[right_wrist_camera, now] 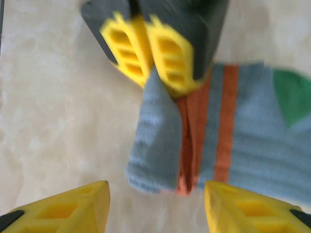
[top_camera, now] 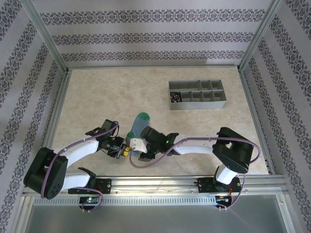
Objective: Roll the socks
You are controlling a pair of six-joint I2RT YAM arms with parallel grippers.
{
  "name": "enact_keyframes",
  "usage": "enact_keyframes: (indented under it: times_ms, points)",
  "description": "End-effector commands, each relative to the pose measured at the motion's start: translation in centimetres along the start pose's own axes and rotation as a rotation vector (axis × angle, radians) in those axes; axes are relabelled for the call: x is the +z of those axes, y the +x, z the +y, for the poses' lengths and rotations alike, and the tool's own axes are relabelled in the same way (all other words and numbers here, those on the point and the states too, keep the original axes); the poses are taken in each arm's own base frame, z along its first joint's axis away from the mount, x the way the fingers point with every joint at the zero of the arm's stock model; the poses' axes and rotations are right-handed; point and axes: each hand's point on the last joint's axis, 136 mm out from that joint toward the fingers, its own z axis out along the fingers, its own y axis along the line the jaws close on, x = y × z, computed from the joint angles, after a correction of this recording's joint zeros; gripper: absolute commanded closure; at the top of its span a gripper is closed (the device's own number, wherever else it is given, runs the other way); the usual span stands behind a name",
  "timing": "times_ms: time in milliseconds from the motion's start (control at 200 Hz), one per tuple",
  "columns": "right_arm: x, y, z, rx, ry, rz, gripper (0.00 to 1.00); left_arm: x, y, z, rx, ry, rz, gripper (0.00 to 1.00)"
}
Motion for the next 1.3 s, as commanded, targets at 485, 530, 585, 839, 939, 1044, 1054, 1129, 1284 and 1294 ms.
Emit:
enact_keyframes:
  times_ms: [485,530,585,839,939,1044,1054,1129,1284,1294]
  points:
    - [4.2,-1.2,-1.7,-0.268,0.246,0.118,0.8,0.1,-1.2,2.2,-0.062,-0.128,-0.025,0.96]
    - [4.3,-1.1,-1.5,-0.25,0.225,0.12,0.92,0.0,-1.2,2.0,-0.058,-0.124,-0.025,0.96]
    - [4.3,-0.6,-1.2,-0.219,0.191,0.128,1.0,0.0,-1.2,1.8,-0.052,-0.116,-0.023,0.96]
    - [4.2,2.1,1.1,0.066,-0.109,0.141,1.0,-1.8,-1.0,-1.1,0.002,0.023,-0.023,0.6]
    - [4.4,3.3,2.0,0.199,-0.242,0.157,1.0,-3.0,-0.9,-2.0,0.021,0.077,-0.03,0.49]
    - [4.5,4.3,2.4,0.301,-0.338,0.188,1.0,-4.0,-0.8,-2.4,0.036,0.117,-0.029,0.42]
    - [4.5,4.4,2.4,0.313,-0.348,0.19,1.0,-4.0,-0.8,-2.5,0.038,0.12,-0.029,0.41]
    - [4.5,4.8,2.3,0.394,-0.402,0.204,1.0,-4.6,-0.8,-2.7,0.055,0.141,-0.039,0.39]
    - [4.6,6.2,1.6,0.535,-0.472,0.248,1.0,-5.2,-0.4,-3.1,0.109,0.181,-0.04,0.4]
    - [4.6,6.3,1.6,0.543,-0.478,0.248,1.0,-5.2,-0.4,-3.1,0.113,0.182,-0.039,0.41]
